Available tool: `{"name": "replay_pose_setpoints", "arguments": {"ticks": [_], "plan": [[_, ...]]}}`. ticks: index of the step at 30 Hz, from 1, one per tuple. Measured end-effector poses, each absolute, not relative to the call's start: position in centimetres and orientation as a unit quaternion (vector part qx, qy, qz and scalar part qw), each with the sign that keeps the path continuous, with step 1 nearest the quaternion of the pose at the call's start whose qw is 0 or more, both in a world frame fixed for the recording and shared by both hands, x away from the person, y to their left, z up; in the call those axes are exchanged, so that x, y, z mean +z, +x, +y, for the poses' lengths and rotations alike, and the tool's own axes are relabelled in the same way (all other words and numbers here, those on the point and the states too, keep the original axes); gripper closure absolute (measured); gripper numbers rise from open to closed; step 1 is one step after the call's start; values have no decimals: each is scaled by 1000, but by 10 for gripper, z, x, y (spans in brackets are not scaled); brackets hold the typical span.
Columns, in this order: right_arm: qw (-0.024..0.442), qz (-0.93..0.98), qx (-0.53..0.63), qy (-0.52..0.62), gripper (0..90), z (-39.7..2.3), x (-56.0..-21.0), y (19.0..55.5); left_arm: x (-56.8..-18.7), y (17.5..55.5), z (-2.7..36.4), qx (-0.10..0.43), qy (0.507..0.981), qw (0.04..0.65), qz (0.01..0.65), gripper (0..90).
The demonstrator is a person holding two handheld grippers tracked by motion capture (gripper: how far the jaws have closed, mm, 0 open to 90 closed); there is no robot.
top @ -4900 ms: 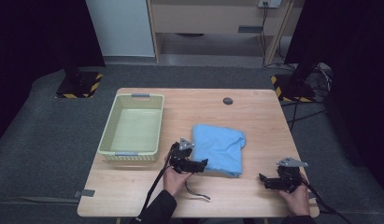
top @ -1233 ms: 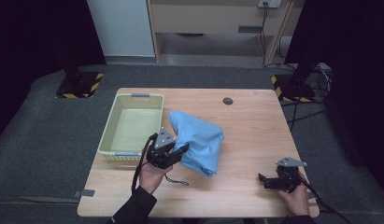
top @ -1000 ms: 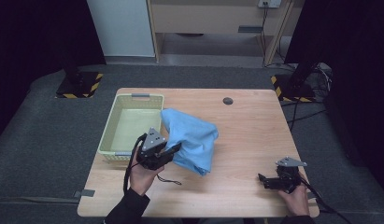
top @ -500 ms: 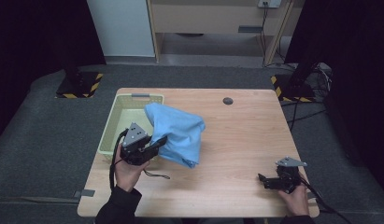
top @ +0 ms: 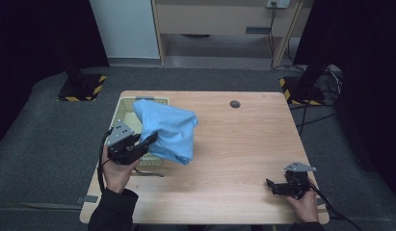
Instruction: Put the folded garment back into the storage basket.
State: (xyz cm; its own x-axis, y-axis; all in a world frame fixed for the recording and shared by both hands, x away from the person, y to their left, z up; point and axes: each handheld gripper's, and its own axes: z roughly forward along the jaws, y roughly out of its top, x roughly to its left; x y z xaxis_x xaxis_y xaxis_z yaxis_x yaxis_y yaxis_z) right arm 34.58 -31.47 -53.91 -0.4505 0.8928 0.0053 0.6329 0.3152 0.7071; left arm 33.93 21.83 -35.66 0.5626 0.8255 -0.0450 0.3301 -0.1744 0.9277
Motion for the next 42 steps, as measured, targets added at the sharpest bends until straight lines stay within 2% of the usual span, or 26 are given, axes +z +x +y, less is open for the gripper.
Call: {"name": "replay_pose_setpoints", "arguments": {"ticks": [20,42], "plan": [[197,786,328,485,3,-314,-539,347,-358,354,278,269,690,495,454,727],[196,787,328,483,4,-313,-539,347,-385,374,308,299,701,437,478,717]]}}
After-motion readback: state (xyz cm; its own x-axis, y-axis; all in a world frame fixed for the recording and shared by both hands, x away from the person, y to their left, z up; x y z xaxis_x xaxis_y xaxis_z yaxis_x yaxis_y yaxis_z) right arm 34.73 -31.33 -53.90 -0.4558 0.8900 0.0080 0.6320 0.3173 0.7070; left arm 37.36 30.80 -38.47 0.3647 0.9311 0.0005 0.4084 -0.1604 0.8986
